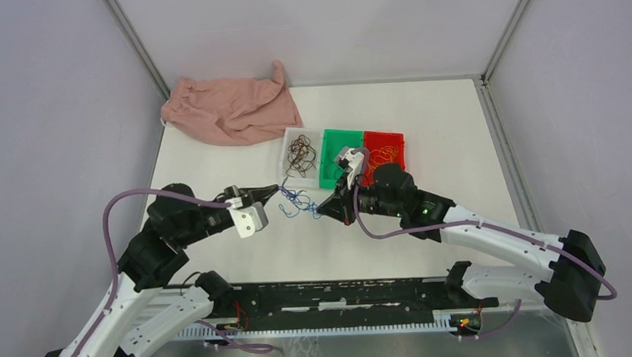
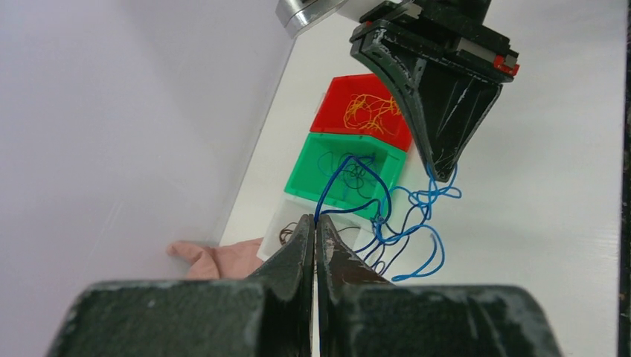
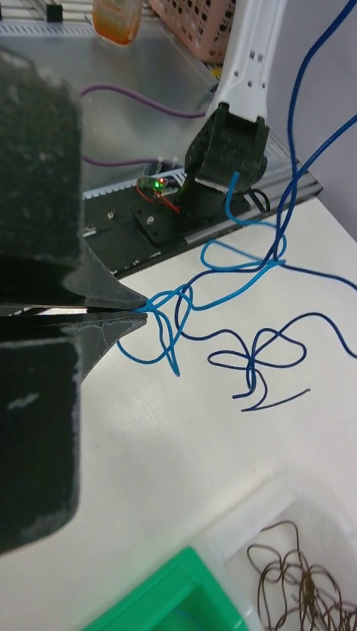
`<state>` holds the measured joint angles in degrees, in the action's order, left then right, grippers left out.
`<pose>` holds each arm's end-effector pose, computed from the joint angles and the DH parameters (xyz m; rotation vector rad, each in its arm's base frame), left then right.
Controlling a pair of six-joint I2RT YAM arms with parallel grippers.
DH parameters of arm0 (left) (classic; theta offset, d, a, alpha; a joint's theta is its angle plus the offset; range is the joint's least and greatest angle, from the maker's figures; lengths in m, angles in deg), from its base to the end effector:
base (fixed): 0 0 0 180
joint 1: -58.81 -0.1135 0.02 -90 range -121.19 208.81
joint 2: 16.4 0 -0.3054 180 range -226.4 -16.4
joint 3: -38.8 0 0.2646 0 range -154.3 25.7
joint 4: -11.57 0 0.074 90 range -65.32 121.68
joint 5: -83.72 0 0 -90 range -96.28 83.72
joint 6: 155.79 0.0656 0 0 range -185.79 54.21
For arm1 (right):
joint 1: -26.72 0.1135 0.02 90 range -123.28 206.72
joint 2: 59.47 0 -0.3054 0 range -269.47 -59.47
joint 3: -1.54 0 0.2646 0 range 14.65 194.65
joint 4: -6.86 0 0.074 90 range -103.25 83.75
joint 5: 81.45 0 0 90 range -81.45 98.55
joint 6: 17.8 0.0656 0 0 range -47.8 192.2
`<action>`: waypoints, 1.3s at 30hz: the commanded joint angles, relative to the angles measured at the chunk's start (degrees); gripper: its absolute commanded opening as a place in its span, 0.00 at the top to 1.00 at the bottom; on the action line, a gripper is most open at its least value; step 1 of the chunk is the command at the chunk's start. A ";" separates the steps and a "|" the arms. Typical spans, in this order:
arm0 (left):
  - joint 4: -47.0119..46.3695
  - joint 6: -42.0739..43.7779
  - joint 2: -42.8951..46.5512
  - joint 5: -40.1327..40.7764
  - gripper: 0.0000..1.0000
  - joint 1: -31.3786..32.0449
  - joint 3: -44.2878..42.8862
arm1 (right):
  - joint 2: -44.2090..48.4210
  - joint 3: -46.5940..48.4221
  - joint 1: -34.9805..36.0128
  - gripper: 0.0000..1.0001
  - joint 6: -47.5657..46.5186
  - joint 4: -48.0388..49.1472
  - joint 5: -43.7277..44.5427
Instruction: Untangle the cables
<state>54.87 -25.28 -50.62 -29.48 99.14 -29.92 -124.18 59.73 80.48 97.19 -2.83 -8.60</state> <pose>0.0734 -0.0962 0.4146 1.3284 1.0990 -0.3463 0.1521 0.2402 0.3214 -0.7220 1.8963 1.1952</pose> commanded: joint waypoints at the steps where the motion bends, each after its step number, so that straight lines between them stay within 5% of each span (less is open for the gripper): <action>1: -1.25 9.51 -0.62 4.01 0.97 0.17 -3.40 | 2.51 -2.66 -1.40 1.00 -2.87 -2.04 9.05; 14: -14.36 25.08 -5.66 16.14 0.97 0.18 -13.20 | 0.79 -13.87 -7.09 1.00 1.81 0.84 9.53; 21: -25.85 27.08 -11.28 22.53 0.97 0.14 -20.70 | 2.11 -16.65 -7.09 1.00 2.41 0.09 9.71; 25: -24.41 26.42 -13.31 20.44 0.97 0.18 -24.92 | 3.59 -17.03 -7.09 1.00 3.29 0.21 9.86; 32: -22.71 24.27 -12.07 16.26 0.97 0.18 -23.18 | 6.91 -4.48 -7.17 1.00 2.55 -9.12 17.58; 39: -20.63 25.63 -8.68 8.36 0.97 0.18 -20.50 | 0.33 10.19 -7.85 1.00 -2.90 -21.27 31.01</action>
<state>34.43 -1.44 -61.31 -14.88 99.14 -51.27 -120.55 63.51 73.27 97.98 -18.06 13.11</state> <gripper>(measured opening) 0.043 0.013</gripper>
